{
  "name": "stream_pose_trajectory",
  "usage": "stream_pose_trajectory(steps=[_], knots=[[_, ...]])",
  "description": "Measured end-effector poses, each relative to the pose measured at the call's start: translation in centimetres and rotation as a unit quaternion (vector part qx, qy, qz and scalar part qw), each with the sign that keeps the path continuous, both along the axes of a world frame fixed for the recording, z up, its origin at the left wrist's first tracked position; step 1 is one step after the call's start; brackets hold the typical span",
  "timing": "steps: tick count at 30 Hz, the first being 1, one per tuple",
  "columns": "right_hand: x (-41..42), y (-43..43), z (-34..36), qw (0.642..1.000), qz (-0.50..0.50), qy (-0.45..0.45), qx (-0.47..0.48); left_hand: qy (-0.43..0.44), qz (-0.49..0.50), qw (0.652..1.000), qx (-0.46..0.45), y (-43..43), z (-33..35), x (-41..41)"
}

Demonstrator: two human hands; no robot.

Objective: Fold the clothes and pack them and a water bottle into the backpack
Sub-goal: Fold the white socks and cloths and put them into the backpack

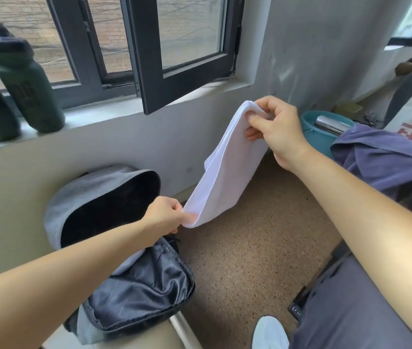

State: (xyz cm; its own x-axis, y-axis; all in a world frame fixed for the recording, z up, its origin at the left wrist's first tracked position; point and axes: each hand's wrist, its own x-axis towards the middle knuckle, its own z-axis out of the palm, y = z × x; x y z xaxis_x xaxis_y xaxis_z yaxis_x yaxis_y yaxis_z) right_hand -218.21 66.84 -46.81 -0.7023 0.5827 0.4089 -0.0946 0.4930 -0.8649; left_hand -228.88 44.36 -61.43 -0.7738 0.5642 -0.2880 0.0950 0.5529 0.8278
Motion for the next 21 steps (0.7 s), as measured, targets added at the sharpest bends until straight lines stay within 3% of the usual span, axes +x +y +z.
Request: stream_pose_trajectory(steps=[9,16,21], knots=[[0.6,-0.1,0.5,0.993,0.109,-0.028,0.028,0.242,-0.029,0.968,0.053,0.5,3.0,1.1],[0.1,-1.6,0.3,0.992,0.115,-0.027,0.049,0.244,-0.056,0.963,0.101,1.3,4.2,3.0],[0.0,-3.0,0.4,0.992,0.097,-0.019,0.073,0.137,-0.069,0.980,0.129,1.0,4.5,3.6]])
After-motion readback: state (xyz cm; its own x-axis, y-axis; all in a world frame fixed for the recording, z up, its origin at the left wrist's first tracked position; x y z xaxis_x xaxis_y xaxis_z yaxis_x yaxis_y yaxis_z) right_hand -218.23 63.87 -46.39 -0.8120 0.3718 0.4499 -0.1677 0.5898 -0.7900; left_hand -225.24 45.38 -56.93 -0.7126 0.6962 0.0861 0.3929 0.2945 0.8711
